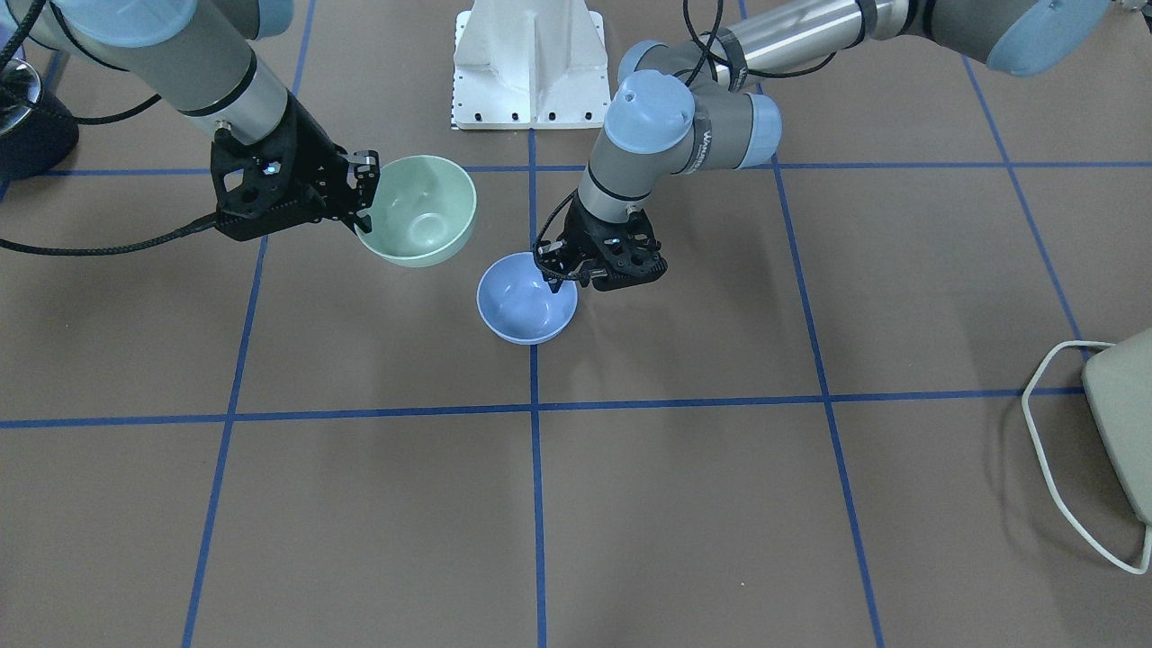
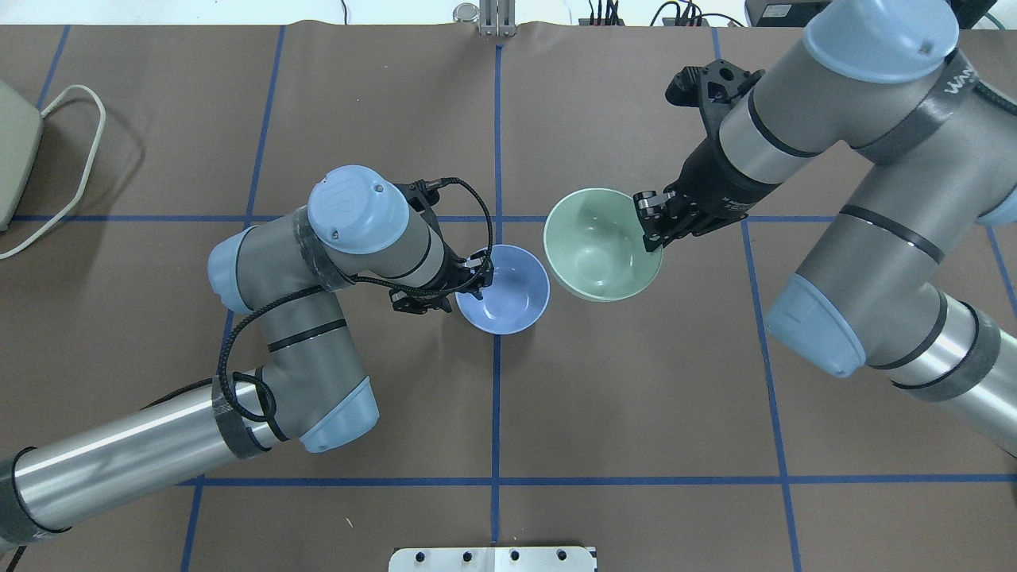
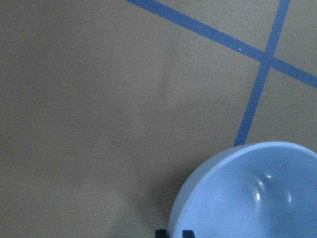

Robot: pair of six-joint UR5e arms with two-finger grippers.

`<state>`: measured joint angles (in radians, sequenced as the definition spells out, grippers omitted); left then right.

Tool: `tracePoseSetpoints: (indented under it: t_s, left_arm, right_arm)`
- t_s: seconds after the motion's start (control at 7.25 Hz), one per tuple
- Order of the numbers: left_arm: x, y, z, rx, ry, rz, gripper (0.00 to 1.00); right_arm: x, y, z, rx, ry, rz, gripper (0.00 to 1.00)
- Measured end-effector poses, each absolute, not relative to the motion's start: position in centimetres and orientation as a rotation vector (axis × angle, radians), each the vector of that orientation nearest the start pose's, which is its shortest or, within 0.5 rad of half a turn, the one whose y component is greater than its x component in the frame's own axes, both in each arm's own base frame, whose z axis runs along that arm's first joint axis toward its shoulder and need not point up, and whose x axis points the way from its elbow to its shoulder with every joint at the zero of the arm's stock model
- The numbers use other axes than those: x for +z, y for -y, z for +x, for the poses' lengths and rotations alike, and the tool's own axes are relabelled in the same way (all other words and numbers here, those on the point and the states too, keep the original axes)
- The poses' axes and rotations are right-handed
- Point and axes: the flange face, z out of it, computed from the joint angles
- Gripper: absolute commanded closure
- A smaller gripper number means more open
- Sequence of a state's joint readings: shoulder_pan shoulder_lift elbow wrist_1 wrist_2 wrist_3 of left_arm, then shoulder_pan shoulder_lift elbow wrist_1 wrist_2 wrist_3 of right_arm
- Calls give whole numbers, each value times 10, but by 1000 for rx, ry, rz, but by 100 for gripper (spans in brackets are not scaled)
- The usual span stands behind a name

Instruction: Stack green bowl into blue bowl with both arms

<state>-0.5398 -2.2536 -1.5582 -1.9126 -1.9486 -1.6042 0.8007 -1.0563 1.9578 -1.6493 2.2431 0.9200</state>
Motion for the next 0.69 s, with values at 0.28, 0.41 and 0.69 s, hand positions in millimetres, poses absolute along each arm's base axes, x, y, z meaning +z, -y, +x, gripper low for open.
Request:
tracePoseSetpoints:
  t_s: [0.28, 0.41, 0.69]
  left_arm:
    - [221, 458, 508, -284, -1087, -87, 3]
    - [228, 467, 488, -266, -1093, -83, 3]
    - [236, 479, 451, -247, -1104, -54, 3]
  right_arm:
    - [189, 464, -379, -154, 981, 59, 100]
    - [186, 465, -398, -165, 966, 65, 100]
    - [186, 468, -438, -188, 945, 105, 100]
